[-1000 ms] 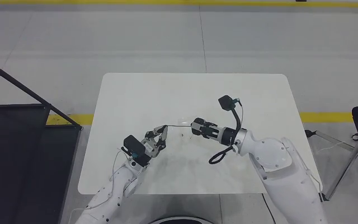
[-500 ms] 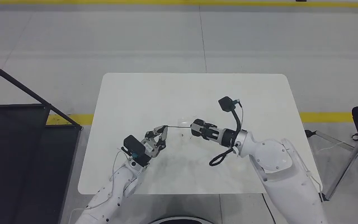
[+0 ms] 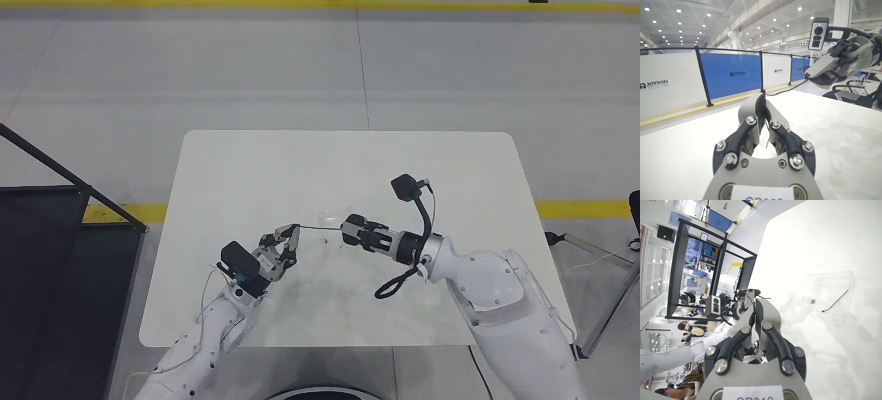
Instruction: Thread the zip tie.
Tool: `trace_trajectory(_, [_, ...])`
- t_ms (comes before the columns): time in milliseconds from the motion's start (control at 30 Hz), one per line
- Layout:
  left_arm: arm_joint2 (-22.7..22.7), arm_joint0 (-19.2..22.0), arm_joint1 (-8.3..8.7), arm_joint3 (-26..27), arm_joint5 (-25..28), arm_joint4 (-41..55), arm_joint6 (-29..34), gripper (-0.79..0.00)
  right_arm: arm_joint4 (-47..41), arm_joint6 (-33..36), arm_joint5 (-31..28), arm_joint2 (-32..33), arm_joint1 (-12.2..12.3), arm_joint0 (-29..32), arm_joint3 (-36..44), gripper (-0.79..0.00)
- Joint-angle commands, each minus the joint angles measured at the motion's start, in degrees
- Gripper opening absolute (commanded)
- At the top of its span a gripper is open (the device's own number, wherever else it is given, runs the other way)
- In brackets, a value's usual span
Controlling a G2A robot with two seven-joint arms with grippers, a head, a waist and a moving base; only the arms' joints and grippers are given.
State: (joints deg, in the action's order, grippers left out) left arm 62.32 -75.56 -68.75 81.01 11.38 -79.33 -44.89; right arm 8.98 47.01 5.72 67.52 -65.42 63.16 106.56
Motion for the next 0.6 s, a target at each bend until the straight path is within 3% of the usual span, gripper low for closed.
trace_trajectory(0, [0.0, 0.0, 0.00, 0.0, 0.0, 0.0, 0.0, -0.785, 0.0, 0.1, 0.2, 0.0, 0.0, 0.0, 0.0, -0.785])
trace_trajectory(567, [0.7, -0.8, -0.35, 1.4, -1.8, -1.1, 1.8, -0.785, 0.0, 0.0, 0.7, 0.2, 0.3, 0.3, 0.4, -0.785])
